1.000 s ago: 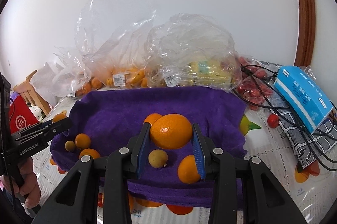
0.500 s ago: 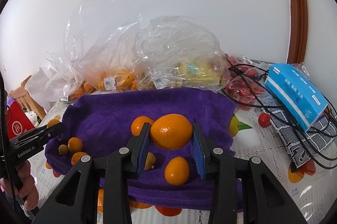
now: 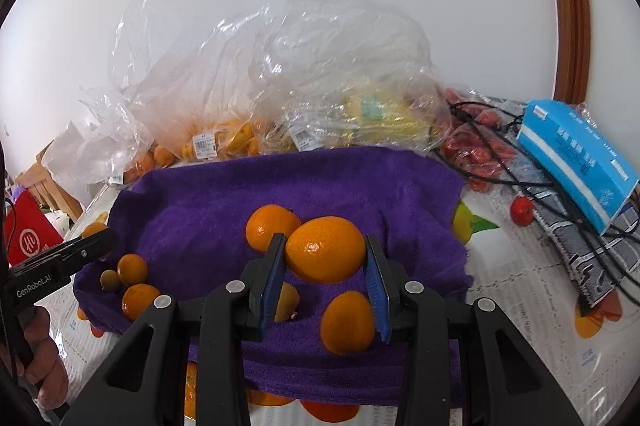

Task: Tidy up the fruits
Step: 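Open the right tool onto the towel while the left tool releases its orange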

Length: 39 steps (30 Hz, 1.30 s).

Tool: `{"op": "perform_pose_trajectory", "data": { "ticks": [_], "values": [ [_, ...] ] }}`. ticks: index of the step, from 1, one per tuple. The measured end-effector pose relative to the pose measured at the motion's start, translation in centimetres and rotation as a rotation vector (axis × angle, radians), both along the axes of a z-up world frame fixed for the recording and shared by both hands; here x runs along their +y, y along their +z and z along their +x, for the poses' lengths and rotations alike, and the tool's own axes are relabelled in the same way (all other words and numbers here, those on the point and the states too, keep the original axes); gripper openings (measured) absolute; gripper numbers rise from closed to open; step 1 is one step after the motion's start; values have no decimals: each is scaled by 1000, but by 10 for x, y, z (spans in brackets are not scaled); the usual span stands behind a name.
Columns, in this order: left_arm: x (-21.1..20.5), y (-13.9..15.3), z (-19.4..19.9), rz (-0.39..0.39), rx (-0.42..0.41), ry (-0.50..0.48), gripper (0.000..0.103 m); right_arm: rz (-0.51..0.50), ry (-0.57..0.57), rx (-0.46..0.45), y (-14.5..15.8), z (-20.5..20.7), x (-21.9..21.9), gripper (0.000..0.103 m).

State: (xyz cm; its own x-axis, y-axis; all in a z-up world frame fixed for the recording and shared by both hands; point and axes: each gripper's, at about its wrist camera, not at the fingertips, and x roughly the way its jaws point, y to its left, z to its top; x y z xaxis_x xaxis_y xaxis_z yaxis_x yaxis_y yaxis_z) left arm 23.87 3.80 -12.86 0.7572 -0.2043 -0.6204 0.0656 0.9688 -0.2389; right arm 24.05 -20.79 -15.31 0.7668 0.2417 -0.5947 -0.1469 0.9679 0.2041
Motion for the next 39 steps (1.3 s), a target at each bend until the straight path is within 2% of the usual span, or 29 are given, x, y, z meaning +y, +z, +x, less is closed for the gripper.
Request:
{"op": "perform_pose_trajectory", "data": {
  "ticks": [5,18,22,28,29,30,31,33,39],
  "values": [
    [-4,-2,3,-31,-12,-27,32,-7,-7,11,-9,4,5,38],
    [-22,-13,6,22,35,-64,32,3,2,69,-20,10,6,41],
    [-22,-14,6,22,41,-70,32,-11,3,51,-16,7,6,41],
    [-24,-14,5,23,45,-75,33,-31,6,21,-4,0,5,47],
    [-25,-13,4,22,35,-71,34,-33,6,17,-2,-1,5,49],
    [-25,-11,3,25,23,-65,40,-35,7,13,0,-2,4,50],
    [-25,-8,1,28,9,-57,54,-35,8,9,1,-3,4,50],
    [-22,-2,-4,17,-25,-45,63,-36,8,5,4,-4,4,54],
    [-17,10,-11,-12,-53,-35,63,-70,3,-13,9,-13,6,55]
  ]
}}
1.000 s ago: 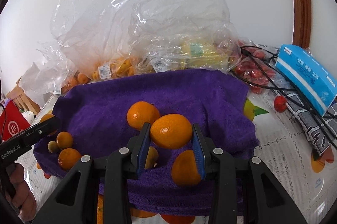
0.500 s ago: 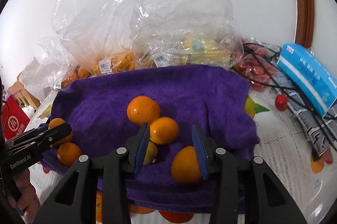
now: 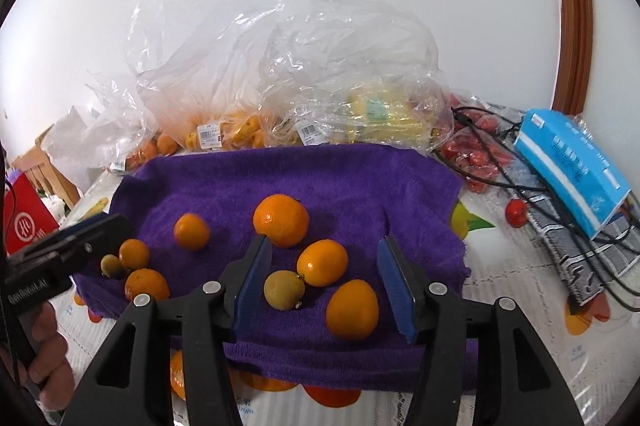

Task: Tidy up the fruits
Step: 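Open the right tool onto the towel while the left tool releases its orange, then grasp a large orange off the table with the right tool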

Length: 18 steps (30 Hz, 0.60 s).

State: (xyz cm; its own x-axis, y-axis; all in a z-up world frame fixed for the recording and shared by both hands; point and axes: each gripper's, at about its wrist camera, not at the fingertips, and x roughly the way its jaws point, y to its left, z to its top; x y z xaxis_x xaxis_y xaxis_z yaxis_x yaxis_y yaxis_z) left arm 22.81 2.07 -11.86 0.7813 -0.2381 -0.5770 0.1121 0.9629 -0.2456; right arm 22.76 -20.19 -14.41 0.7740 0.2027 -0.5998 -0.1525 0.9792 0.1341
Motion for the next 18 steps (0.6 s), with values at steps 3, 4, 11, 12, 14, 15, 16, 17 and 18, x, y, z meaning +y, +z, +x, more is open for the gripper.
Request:
{"op": "perform_pose_trajectory", "data": {
  "ticks": [3,4,11,12,14,15,16,17,18],
  "values": [
    [1,4,-4,9,-12,10,63,-17,-19,-44,7,-11,2,55],
    [2,6,-6,14,-15,15,63,-19,-21,-48,9,-15,3,55],
    [2,10,-20,42,-20,12,63,36,-64,-10,19,-38,-2,55],
    [2,8,-21,52,-14,10,63,44,-69,3,20,-42,-4,55],
    [0,4,-24,80,1,-5,63,43,-83,11,22,-48,-5,55],
    [-1,4,-25,95,6,-7,63,35,-86,13,23,-52,-4,55],
    [-1,3,-27,108,7,-11,63,27,-86,16,24,-55,-3,55],
    [-1,3,-30,115,2,-15,63,15,-90,18,24,-58,-2,55],
    [0,3,-31,122,-1,-16,63,6,-96,18,24,-61,-1,55]
  ]
}}
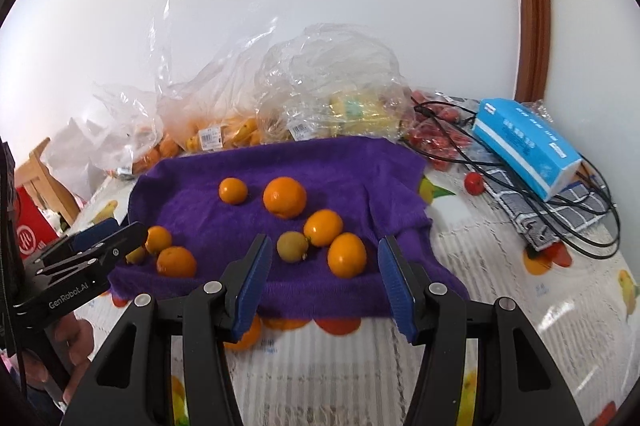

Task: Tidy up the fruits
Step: 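Grasp a large orange off the table with the right tool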

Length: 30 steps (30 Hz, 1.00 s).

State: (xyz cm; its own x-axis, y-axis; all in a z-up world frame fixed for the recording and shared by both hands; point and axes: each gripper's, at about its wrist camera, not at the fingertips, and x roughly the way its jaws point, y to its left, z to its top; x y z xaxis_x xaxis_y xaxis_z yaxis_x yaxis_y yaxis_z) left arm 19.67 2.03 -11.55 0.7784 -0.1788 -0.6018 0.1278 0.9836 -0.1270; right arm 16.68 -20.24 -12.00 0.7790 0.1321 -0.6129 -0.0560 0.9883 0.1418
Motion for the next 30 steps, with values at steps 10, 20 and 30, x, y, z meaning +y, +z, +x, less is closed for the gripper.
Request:
{"op": "perform_pose_trajectory", "data": {
  "ticks": [10,20,30],
  "values": [
    [11,-3,-3,37,29,8,64,-44,15,59,-18,-13,15,55],
    [33,-3,4,-53,74,77,66,-22,103,123,-38,-14,37,53],
    [40,-3,5,-83,70,93,67,-19,190,162,-52,-2,63,52]
  ]
}}
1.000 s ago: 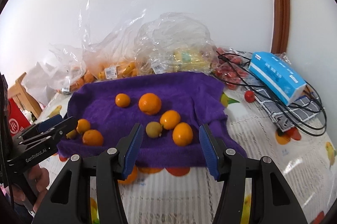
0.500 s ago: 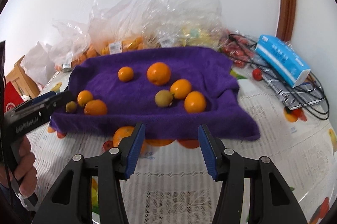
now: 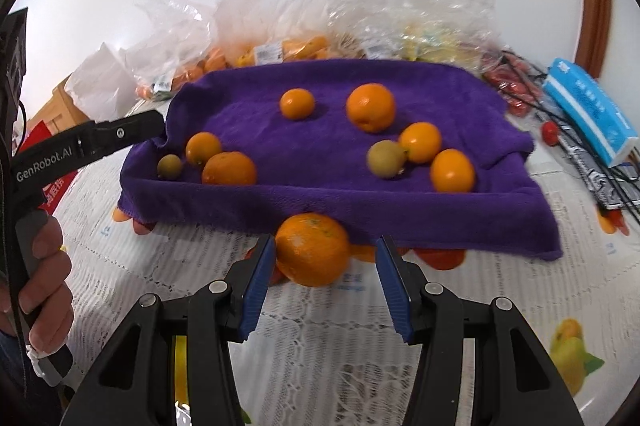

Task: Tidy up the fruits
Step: 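Grasp a large orange off the table with the right tool, then hold the orange in the right tool while the left tool grasps a red apple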

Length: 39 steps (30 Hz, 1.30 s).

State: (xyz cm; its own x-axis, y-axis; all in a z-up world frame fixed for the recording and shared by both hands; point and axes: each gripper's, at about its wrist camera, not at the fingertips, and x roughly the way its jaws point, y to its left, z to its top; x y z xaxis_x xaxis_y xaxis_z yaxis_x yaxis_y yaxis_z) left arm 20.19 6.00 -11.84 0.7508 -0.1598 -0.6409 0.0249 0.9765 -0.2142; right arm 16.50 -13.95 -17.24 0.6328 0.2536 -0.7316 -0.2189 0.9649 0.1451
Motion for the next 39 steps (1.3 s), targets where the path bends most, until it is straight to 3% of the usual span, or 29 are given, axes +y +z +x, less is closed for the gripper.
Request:
{"op": "perform_pose_trajectory", "data": {
  "ticks": [4,6,15,23,26,31,39],
  "values": [
    [1,-1,1,-7,8,-1,67,15,6,10,-6,5,2,52],
    [1,-1,1,-8,3,-4,67,37,8,30,-7,9,0,43],
    [-4,-4,1,5,10,-15,67,73,-13,11,6,-1,-13,42],
    [-13,-7,0,34,10,-37,67,-66,-93,-12,5,-24,-44,42],
    [-17,-8,0,48,4,-43,67,-62,-106,20,-9,-24,-54,43],
    [-23,-11,-1,82,3,-51,67,-80,-105,-15,-17,-27,-49,43],
    [-27,-11,-2,70,2,-74,67,-61,-91,31,-24,-21,-48,43]
  ]
}}
